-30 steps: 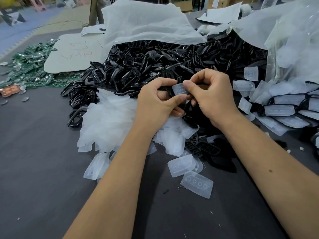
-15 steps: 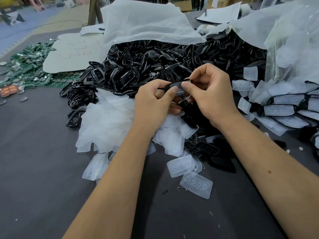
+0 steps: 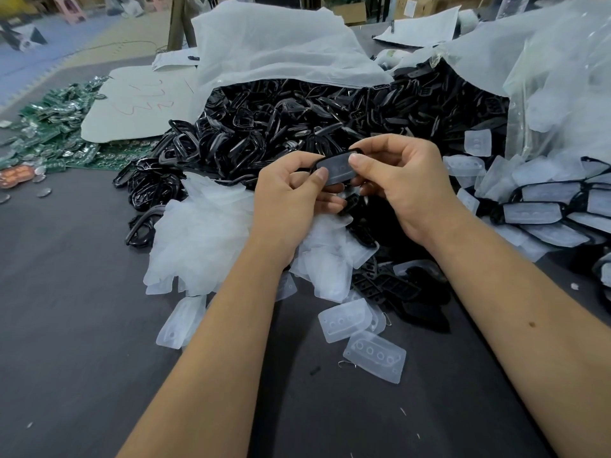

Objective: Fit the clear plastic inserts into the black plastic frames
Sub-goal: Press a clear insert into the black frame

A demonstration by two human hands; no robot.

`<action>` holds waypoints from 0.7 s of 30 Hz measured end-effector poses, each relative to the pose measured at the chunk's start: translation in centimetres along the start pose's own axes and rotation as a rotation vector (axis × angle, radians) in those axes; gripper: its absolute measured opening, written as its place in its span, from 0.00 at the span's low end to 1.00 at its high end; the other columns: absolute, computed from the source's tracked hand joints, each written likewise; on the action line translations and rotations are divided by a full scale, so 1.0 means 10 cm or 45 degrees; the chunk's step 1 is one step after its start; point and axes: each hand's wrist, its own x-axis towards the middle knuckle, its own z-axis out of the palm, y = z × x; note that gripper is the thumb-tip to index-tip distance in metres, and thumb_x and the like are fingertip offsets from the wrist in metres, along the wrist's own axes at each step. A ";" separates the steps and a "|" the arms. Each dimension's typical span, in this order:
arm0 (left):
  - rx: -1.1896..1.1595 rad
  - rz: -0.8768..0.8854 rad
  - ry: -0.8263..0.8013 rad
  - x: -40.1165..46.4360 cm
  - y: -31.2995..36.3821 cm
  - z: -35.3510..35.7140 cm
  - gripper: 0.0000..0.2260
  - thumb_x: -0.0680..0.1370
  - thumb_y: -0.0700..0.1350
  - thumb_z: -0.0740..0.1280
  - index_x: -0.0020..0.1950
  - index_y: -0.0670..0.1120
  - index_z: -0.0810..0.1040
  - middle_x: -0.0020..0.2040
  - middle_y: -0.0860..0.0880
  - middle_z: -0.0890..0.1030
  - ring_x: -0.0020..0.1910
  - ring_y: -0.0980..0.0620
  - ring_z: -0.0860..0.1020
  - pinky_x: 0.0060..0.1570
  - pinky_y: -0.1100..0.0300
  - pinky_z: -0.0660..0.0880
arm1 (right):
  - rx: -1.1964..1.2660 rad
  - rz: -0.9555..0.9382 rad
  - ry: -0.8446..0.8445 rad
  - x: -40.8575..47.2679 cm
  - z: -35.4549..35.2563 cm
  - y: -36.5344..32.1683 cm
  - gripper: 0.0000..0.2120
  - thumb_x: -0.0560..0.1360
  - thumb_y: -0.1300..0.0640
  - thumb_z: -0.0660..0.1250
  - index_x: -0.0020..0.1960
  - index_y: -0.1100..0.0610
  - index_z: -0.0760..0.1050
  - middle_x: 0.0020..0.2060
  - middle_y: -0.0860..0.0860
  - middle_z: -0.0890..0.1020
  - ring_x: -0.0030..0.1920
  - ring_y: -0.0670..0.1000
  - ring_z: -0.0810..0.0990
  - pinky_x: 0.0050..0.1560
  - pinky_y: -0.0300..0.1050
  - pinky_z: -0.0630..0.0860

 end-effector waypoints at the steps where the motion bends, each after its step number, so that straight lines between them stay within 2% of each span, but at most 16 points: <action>1: 0.002 0.001 -0.002 0.00 0.00 0.00 0.08 0.84 0.32 0.64 0.53 0.42 0.82 0.39 0.42 0.87 0.32 0.47 0.84 0.36 0.57 0.82 | -0.007 -0.002 0.002 0.00 0.00 0.00 0.04 0.77 0.65 0.75 0.50 0.59 0.83 0.37 0.53 0.86 0.37 0.50 0.84 0.37 0.41 0.79; 7: 0.101 0.013 -0.001 -0.01 0.00 0.02 0.05 0.83 0.37 0.67 0.54 0.38 0.82 0.41 0.38 0.86 0.34 0.45 0.85 0.34 0.58 0.81 | -0.114 -0.054 0.036 0.00 0.02 0.04 0.03 0.77 0.64 0.75 0.48 0.57 0.84 0.35 0.51 0.86 0.34 0.49 0.83 0.37 0.39 0.79; 9: 0.137 0.026 0.006 -0.01 -0.01 0.02 0.04 0.83 0.37 0.69 0.54 0.38 0.82 0.40 0.40 0.86 0.35 0.45 0.86 0.34 0.59 0.81 | -0.111 -0.061 0.031 0.00 0.02 0.05 0.04 0.76 0.64 0.75 0.48 0.57 0.84 0.35 0.51 0.86 0.34 0.48 0.82 0.37 0.39 0.79; 15: 0.107 0.007 0.017 0.00 -0.01 0.01 0.05 0.83 0.34 0.67 0.54 0.38 0.82 0.41 0.37 0.86 0.34 0.44 0.85 0.34 0.58 0.81 | -0.074 -0.054 -0.055 0.00 0.02 0.06 0.08 0.76 0.67 0.75 0.54 0.61 0.83 0.43 0.57 0.87 0.40 0.48 0.84 0.40 0.39 0.79; 17: 0.123 0.017 0.012 0.00 -0.01 0.01 0.05 0.83 0.34 0.67 0.54 0.38 0.83 0.41 0.37 0.86 0.34 0.45 0.85 0.35 0.57 0.82 | -0.092 -0.047 -0.046 0.00 0.03 0.05 0.06 0.76 0.66 0.75 0.53 0.62 0.83 0.41 0.55 0.86 0.38 0.47 0.84 0.39 0.38 0.78; 21: 0.149 0.047 0.004 -0.01 -0.02 0.01 0.05 0.82 0.34 0.67 0.53 0.40 0.83 0.41 0.35 0.85 0.35 0.45 0.85 0.39 0.49 0.85 | -0.096 -0.022 -0.046 0.00 0.03 0.04 0.01 0.77 0.63 0.75 0.48 0.59 0.83 0.35 0.50 0.85 0.35 0.49 0.83 0.35 0.39 0.78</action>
